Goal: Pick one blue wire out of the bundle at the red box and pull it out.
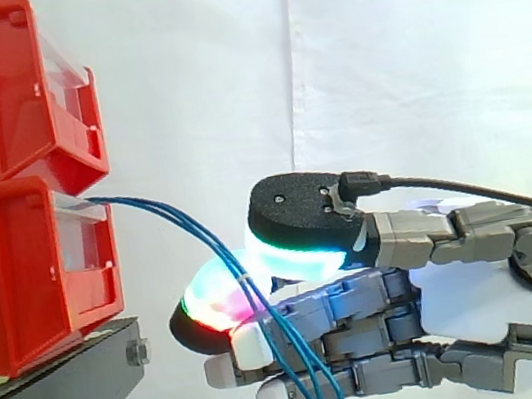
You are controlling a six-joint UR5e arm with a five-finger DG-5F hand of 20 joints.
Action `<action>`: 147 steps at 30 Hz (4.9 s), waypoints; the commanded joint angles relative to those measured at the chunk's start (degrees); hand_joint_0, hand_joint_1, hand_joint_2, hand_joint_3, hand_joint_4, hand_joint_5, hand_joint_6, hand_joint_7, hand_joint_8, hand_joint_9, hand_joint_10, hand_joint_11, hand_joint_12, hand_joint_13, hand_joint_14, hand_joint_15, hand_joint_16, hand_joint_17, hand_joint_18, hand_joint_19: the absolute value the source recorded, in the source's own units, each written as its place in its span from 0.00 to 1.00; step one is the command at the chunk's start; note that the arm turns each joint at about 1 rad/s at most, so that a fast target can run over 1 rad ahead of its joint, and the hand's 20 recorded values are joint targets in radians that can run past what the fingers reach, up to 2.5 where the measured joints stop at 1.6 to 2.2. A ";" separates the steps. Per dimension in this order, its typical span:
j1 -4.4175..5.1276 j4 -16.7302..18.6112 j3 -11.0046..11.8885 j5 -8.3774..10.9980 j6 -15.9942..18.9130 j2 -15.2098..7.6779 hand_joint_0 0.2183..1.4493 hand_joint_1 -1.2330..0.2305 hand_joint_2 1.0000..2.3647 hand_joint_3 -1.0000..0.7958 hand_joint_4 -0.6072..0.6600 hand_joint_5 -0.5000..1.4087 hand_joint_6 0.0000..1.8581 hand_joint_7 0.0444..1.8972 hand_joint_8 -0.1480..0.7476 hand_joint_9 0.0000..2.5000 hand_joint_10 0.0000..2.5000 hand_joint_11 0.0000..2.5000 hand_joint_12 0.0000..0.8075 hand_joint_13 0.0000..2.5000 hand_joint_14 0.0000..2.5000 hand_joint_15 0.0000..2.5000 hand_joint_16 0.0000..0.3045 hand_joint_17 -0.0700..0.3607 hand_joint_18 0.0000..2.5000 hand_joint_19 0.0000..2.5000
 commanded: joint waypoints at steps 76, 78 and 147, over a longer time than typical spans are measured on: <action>-1.15 6.59 0.18 -0.09 4.46 -2.73 0.30 0.37 0.01 0.41 0.66 0.21 0.34 0.61 0.46 0.37 0.01 0.21 0.44 0.24 0.01 0.14 0.16 0.42 0.19 0.20; -1.23 6.59 0.18 -0.09 4.46 -2.73 0.30 0.37 0.01 0.41 0.66 0.21 0.35 0.61 0.47 0.37 0.01 0.21 0.44 0.24 0.01 0.14 0.16 0.42 0.19 0.20; 0.17 7.21 0.70 0.18 2.00 -3.08 0.31 0.33 0.01 0.44 0.64 0.18 0.45 0.49 0.48 0.34 0.01 0.23 0.48 0.17 0.00 0.12 0.17 0.43 0.17 0.18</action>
